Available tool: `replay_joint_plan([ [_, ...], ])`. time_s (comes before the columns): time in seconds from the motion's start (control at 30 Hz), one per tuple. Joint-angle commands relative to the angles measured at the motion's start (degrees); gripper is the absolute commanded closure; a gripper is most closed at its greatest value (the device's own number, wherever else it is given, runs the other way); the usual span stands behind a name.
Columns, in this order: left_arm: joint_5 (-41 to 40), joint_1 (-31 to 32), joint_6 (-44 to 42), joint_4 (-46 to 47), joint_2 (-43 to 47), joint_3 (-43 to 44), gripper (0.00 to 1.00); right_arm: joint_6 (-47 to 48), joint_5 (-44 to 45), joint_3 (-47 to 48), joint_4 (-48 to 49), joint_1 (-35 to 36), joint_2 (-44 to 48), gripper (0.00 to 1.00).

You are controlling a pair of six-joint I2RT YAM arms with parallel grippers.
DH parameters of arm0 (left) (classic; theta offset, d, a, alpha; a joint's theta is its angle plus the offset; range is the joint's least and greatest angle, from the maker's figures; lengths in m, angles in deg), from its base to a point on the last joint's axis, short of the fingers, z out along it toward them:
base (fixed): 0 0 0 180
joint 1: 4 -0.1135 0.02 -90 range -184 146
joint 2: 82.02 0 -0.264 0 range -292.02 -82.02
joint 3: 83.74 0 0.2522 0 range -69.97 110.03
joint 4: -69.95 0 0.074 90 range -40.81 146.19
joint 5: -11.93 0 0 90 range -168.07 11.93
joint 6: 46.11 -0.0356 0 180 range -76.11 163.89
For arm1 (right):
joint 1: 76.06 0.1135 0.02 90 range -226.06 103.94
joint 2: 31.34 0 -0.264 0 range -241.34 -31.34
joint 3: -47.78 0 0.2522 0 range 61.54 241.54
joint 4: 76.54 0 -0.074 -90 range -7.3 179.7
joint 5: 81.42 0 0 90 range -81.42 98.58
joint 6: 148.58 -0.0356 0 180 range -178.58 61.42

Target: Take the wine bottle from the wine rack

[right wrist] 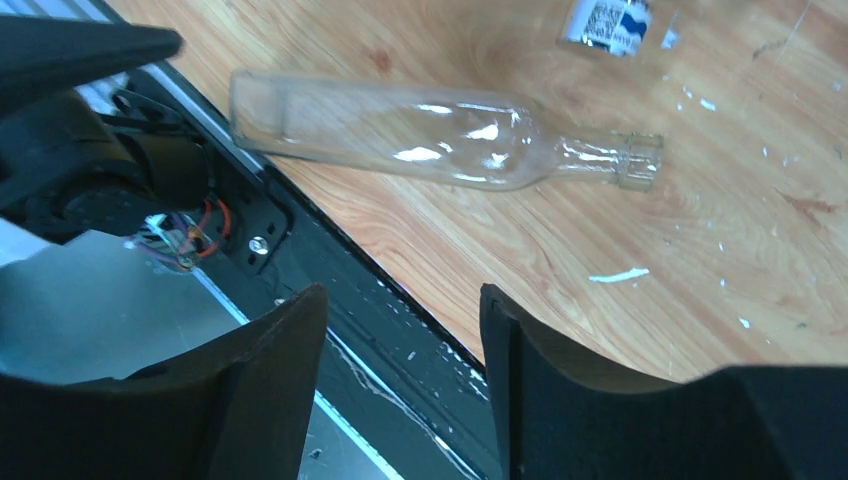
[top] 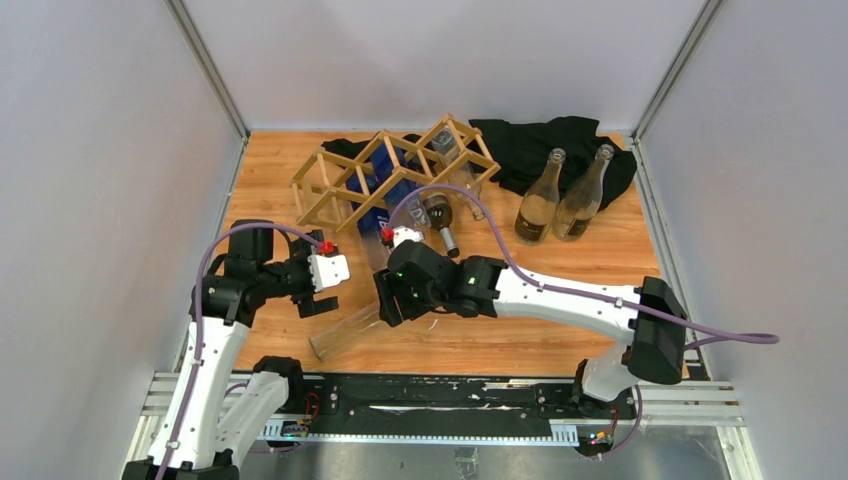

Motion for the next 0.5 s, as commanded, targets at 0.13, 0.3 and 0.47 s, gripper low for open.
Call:
replay_joint_plan([
  [0.13, -3.94, 7.38, 1.85, -2.03, -1.85, -4.88, 0.0, -2.26, 7.13, -3.26, -4.89, 1.0, 0.77, 0.29],
  [0.3, -11.05, 15.13, 5.68, -2.13, -8.57, -6.76, 0.0, -1.92, 11.99, -4.73, -8.29, -0.51, 7.54, 0.19],
  [0.47, -12.8, 17.73, 3.96, -2.03, -12.67, -8.91, 0.0, -3.2, 15.57, -10.55, -8.57, -3.98, 18.03, 0.13],
])
